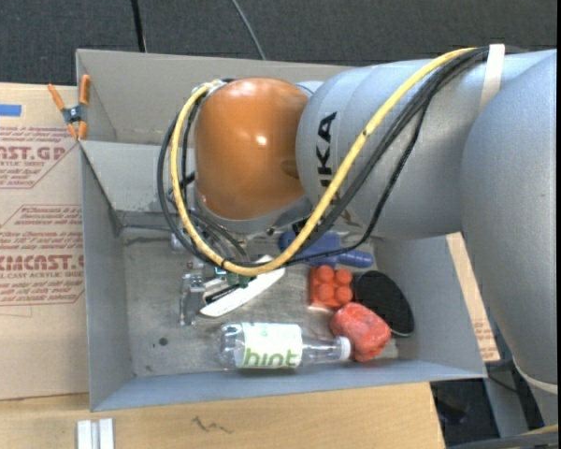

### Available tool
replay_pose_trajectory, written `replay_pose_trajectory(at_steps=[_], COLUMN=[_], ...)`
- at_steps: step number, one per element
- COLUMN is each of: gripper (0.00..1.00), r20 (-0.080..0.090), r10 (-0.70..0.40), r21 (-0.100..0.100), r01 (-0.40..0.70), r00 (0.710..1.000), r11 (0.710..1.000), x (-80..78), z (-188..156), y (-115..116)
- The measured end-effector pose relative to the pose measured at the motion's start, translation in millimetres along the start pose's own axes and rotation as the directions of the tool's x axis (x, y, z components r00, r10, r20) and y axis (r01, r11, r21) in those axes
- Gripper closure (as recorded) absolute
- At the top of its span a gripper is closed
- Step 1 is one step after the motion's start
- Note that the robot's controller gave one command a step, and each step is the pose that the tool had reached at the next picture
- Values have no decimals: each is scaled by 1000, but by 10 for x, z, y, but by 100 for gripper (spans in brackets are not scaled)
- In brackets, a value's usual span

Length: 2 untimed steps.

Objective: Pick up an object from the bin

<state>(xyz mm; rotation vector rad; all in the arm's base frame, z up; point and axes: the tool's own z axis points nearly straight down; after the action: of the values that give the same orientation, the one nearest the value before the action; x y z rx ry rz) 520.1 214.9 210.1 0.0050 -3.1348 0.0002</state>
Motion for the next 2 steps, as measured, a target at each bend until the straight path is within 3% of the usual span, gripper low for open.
replay_pose_trajectory(at_steps=[1, 2], gripper=[0, 0], r20=[8, 14], r10=[2, -1], r21=[-2, -5], r01=[-2, 2], r00=[1000, 1000], r11=[1000, 1000], x=[-19, 27], z=[-47, 399], y=[-12, -458])
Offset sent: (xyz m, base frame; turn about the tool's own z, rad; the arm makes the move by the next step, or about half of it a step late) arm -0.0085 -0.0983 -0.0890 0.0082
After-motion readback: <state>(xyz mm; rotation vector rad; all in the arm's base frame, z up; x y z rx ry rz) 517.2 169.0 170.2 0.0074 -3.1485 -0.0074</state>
